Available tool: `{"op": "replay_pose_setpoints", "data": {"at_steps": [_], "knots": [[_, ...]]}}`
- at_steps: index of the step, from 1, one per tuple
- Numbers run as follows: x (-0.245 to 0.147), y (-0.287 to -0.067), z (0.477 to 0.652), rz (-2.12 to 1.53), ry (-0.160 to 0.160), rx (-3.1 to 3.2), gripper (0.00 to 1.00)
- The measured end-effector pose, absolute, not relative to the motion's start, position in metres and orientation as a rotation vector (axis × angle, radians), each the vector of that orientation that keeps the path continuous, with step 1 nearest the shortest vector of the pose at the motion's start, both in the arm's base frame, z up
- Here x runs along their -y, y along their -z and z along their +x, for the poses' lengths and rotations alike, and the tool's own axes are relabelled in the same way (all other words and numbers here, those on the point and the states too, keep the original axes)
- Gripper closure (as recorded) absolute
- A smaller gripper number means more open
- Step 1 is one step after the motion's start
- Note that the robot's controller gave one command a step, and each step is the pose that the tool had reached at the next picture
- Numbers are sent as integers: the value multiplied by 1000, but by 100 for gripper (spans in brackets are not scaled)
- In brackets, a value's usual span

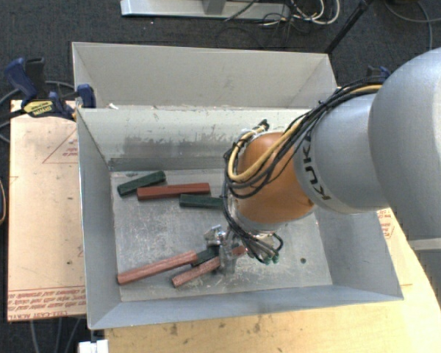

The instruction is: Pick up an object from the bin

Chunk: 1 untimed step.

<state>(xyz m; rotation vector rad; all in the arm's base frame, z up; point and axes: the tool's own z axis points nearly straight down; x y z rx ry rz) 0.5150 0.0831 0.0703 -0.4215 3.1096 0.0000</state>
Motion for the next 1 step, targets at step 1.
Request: {"op": "replay_pose_setpoints", "data": {"at_steps": [1], "knots": [[-71,-211,532,-402,-1,-3104,100]]}}
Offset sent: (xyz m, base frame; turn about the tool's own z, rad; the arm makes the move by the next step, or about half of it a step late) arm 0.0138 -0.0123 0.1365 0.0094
